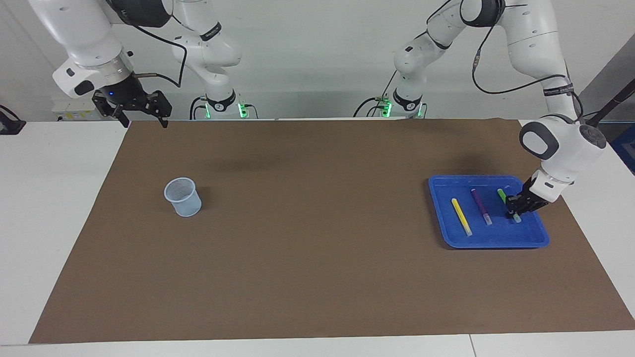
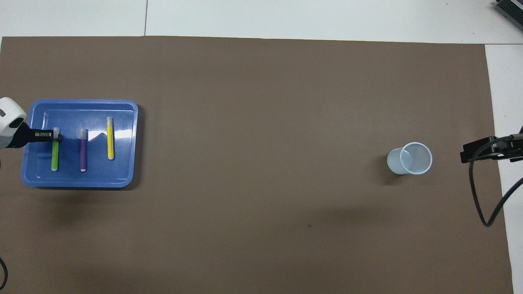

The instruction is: Right arm passes pens to left for tray arrangement

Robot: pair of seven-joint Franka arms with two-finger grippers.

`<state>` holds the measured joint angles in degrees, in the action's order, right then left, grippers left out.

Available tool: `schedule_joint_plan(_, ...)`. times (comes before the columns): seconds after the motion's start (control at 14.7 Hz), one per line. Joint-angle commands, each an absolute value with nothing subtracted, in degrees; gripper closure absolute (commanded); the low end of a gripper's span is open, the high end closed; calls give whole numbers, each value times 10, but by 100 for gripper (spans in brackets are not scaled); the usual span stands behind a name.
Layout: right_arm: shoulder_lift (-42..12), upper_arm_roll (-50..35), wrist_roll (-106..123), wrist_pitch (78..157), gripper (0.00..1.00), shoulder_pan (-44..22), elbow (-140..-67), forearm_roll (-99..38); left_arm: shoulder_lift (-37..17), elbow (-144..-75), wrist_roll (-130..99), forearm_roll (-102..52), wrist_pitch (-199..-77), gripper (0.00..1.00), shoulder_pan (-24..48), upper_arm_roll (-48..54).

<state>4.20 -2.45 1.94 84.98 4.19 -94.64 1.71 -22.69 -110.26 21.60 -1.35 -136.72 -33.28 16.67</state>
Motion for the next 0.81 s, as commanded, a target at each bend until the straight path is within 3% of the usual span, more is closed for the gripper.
schedule_joint_plan(0.0, 58, -13, 25, 867, 0, 6, -963, 11, -226, -1113, 220, -2, -1385, 50, -340, 171)
schedule_joint_plan(0.07, 56, -3, 25, 888, 0, -6, -964, 11, -226, -1112, 220, -2, -1385, 50, -340, 171)
schedule_joint_plan(0.2, 51, 9, 27, 896, 0, -5, -964, 11, -226, -1110, 220, -2, -1383, 30, -340, 171)
schedule_joint_plan(0.27, 48, 12, 27, 896, 0, -7, -964, 11, -226, -1107, 220, -2, -1378, 27, -340, 171)
schedule_joint_plan(0.54, 33, 70, 28, 898, 0, -59, -957, 11, -226, -1087, 220, -2, -1343, 23, -337, 171)
schedule_joint_plan(0.75, 39, 71, 27, 892, 0, -61, -963, 11, -226, -1048, 218, -2, -1288, 20, -332, 171)
